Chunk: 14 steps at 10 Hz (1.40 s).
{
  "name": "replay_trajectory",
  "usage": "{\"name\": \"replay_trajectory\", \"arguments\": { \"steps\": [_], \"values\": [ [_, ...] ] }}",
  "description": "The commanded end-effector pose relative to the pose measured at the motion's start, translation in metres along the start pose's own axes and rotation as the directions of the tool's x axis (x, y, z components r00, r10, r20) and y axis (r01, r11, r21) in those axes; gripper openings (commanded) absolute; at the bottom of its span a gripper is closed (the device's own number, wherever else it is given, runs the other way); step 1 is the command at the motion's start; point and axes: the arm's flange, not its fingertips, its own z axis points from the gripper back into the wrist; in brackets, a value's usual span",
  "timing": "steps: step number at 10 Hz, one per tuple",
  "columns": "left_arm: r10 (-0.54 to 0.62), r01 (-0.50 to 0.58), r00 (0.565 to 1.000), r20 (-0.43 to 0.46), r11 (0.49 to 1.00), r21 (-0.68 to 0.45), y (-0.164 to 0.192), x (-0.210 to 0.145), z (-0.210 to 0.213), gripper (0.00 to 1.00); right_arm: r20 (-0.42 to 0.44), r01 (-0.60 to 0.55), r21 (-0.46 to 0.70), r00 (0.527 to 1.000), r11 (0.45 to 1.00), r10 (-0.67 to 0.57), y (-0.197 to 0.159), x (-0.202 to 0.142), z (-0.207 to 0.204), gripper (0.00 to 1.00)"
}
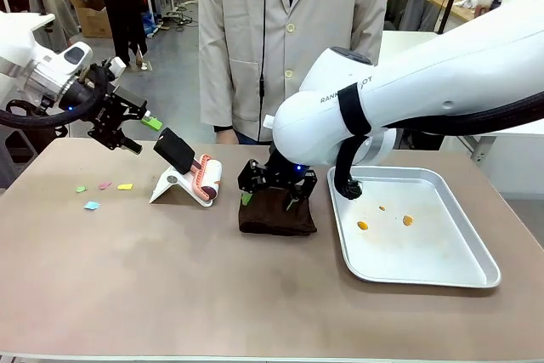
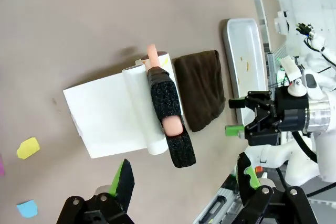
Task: Clean the surface of the table.
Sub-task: Hold the Lint Roller with your left hand and the towel with your right hand.
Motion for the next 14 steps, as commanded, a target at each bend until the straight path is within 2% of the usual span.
{"name": "replay_trajectory", "arguments": {
  "steps": [1, 3, 6, 9, 14],
  "values": [
    [0.047, -0.047, 0.999, -0.002, 0.999, 0.011, 0.001, 0.0, -0.004, 1.0, 0.065, 0.04, -0.122, 0.997, 0.992, -0.032, -0.005, 0.009, 0.014, 1.0],
    [0.079, -0.079, 0.997, -0.001, 0.997, 0.013, -0.001, 0.005, -0.013, 1.0, 0.049, 0.043, -0.149, 0.998, 0.988, -0.036, -0.014, 0.019, 0.008, 1.0],
    [0.105, -0.106, 0.994, 0.019, 0.993, 0.045, -0.013, 0.01, -0.038, 1.0, 0.072, 0.114, -0.22, 0.992, 0.969, -0.101, -0.024, 0.035, -0.014, 1.0],
    [0.11, -0.11, 0.994, -0.001, 0.989, 0.099, -0.019, 0.015, -0.061, 1.0, 0.063, 0.207, -0.21, 0.978, 0.956, -0.198, -0.031, 0.041, -0.031, 1.0],
    [0.122, -0.121, 0.993, 0.006, 0.981, 0.153, -0.016, 0.015, -0.064, 1.0, 0.048, 0.234, -0.266, 0.972, 0.935, -0.23, -0.027, 0.046, -0.049, 1.0]
  ]
}}
